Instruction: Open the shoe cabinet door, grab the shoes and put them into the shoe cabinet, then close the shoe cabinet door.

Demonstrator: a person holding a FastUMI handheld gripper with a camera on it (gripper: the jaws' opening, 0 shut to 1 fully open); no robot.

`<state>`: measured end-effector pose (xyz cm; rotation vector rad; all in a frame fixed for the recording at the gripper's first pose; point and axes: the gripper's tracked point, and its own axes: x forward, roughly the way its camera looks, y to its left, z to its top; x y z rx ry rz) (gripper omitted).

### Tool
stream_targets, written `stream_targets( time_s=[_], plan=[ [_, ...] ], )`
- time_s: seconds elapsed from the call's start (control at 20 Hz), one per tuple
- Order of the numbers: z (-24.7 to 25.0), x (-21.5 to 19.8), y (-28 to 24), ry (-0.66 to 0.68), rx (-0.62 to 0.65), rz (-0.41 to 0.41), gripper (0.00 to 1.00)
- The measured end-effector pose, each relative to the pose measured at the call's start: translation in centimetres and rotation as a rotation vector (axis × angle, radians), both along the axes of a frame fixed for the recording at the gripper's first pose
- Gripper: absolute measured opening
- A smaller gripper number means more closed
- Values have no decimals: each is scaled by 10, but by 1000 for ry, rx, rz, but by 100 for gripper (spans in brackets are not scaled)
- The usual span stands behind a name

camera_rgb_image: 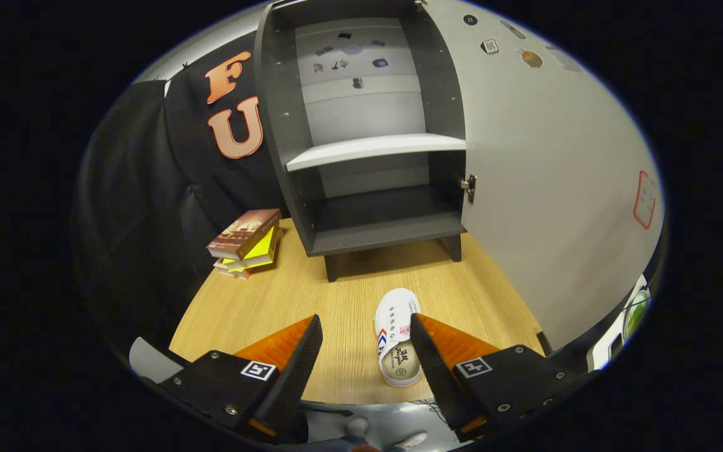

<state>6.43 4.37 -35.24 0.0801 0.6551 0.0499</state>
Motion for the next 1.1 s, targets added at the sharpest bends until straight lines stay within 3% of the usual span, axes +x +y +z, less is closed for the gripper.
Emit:
stream_targets(
  time_s=[0.45, 0.8, 1.0, 1.1],
  plan=[
    [-116, 14, 4, 219, 57, -25, 89],
    [-164, 15, -3, 315, 60, -56, 86],
    [-176, 19, -1, 341, 54, -53, 68],
    [-181, 18, -1, 362, 59, -59, 42]
  ],
)
